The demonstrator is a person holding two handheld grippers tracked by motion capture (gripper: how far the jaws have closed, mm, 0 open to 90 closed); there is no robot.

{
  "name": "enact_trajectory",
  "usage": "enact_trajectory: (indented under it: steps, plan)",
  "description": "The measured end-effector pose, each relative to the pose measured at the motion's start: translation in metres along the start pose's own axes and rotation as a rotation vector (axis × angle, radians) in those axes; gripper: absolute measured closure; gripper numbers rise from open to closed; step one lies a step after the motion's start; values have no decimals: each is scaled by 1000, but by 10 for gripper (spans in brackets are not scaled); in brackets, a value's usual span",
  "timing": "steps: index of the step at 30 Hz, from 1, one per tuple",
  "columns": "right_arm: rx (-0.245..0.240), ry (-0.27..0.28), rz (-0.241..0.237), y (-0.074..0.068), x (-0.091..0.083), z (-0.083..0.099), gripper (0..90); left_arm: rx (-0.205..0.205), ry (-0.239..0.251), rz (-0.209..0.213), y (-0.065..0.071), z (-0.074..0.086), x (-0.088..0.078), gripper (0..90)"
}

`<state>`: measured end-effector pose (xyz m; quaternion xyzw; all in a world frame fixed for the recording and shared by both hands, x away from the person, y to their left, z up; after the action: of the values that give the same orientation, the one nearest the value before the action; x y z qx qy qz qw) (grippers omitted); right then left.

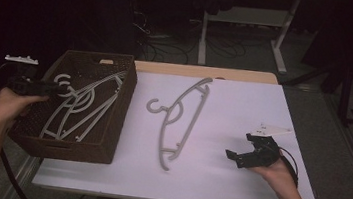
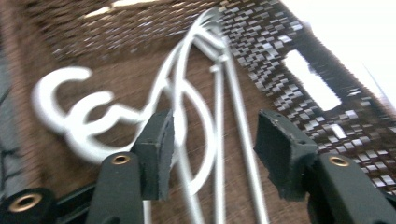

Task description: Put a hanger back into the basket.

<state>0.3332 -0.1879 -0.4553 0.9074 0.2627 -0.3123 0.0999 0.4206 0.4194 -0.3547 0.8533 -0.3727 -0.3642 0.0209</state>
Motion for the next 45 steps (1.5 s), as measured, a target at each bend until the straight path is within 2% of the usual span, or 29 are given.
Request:
enact_trajectory:
  steps: [6, 8, 9, 10, 11, 12, 15, 17, 18, 24, 28, 30, 31, 33, 38, 45]
  plan:
    - [0, 0, 0, 0, -1, 0, 0, 15, 30, 94, 33, -12, 18, 362]
    - [-3, 0, 0, 0, -1, 0, 0, 16, 34, 101, 37, -13, 21, 329]
    - [-3, 0, 0, 0, -1, 0, 0, 18, 50, 139, 52, -18, 30, 310]
    - [-1, 1, -1, 0, -1, 0, 0, 24, 54, 149, 59, -20, 34, 306]
    - [1, 2, -2, 0, -1, 0, 0, 24, 54, 149, 59, -20, 34, 299]
    - [1, 1, -2, 0, -1, 0, 0, 39, 53, 162, 70, -24, 42, 292]
    - [-2, -1, -1, 1, 0, 0, 0, 54, 49, 189, 94, -31, 58, 293]
    - [-3, 0, -2, 0, 0, 0, 0, 57, 47, 195, 99, -32, 61, 312]
    - [-6, -2, -2, 0, 0, 0, 0, 64, 45, 222, 116, -38, 73, 320]
    - [-9, 1, -7, -1, 0, 0, 0, 104, 24, 267, 157, -49, 111, 424]
    - [-13, -2, -11, -2, 0, 0, 0, 127, -16, 276, 184, -53, 144, 511]
    - [-16, -2, -14, -3, 1, 0, 0, 135, -34, 284, 193, -53, 158, 554]
    - [-17, -2, -15, -3, 1, 0, 0, 135, -34, 284, 193, -53, 158, 575]
    - [-19, -1, -17, -3, 1, 0, 0, 151, -60, 275, 206, -53, 185, 619]
    - [-16, 4, -18, -2, 0, 0, 0, 166, -106, 252, 216, -49, 226, 656]
    - [-15, 6, -20, -2, 0, 0, 0, 156, -169, 226, 221, -36, 280, 650]
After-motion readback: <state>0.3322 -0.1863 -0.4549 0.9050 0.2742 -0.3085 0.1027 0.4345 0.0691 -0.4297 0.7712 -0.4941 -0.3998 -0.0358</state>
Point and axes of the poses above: each handheld gripper's, and its own axes: x roughly forward along the jaws, z roughly out of its underside, y roughly to its right, the point moved 5 cm from there along x, roughly forward along the jaws, and after that the axes turned 12 degrees about z, right-handed, at the moved point
